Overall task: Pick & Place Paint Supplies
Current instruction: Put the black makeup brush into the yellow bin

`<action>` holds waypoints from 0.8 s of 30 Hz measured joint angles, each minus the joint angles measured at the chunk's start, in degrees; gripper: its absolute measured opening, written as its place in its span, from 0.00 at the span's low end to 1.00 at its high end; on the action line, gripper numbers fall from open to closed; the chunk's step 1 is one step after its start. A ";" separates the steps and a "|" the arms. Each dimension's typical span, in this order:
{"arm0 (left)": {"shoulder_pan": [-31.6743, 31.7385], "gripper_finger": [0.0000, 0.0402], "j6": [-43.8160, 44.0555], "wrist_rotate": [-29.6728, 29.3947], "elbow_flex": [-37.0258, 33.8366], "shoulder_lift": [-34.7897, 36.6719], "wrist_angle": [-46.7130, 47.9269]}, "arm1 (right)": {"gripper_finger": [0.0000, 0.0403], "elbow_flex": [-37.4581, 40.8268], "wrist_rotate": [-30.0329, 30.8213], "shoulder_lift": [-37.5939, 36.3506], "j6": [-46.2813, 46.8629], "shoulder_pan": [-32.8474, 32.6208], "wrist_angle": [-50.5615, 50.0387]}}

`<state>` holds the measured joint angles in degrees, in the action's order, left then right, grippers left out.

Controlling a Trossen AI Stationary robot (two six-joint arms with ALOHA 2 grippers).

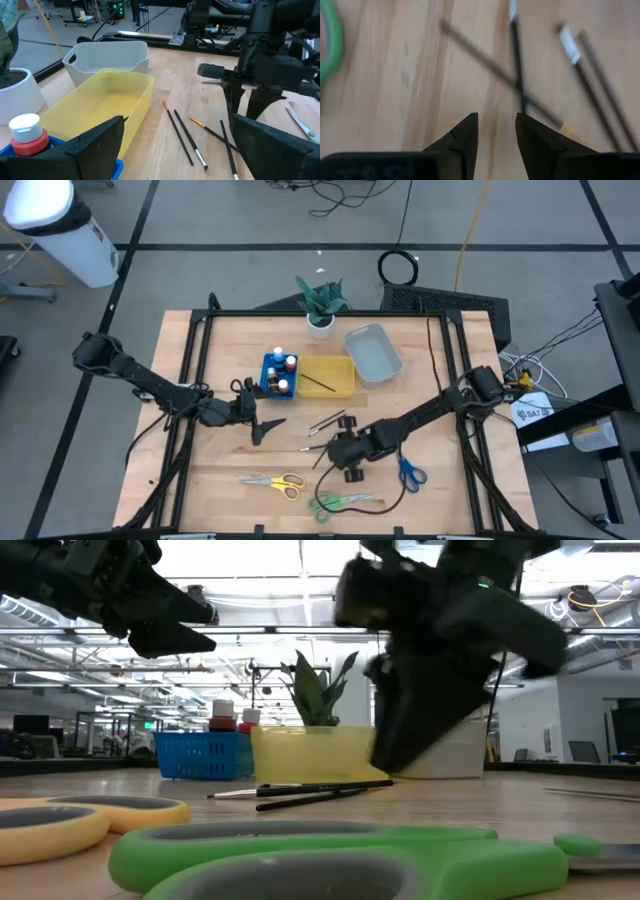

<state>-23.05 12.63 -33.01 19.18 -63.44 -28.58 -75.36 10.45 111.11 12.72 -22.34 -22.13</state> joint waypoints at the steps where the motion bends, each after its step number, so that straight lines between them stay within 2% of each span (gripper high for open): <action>1: 0.00 0.94 0.01 0.01 0.00 0.01 0.00 | 0.29 0.07 0.00 0.04 0.04 -0.37 -0.90; 14: 0.00 0.94 0.34 0.01 0.00 0.01 0.02 | 0.24 0.03 0.65 0.72 -0.34 0.82 0.00; 24: 0.00 0.94 0.66 0.00 0.00 0.00 0.08 | 0.25 0.03 1.59 0.70 -1.19 2.12 -0.94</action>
<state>-23.05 13.29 -33.01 19.18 -63.44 -28.49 -75.33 12.04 111.81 11.54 -20.22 -23.07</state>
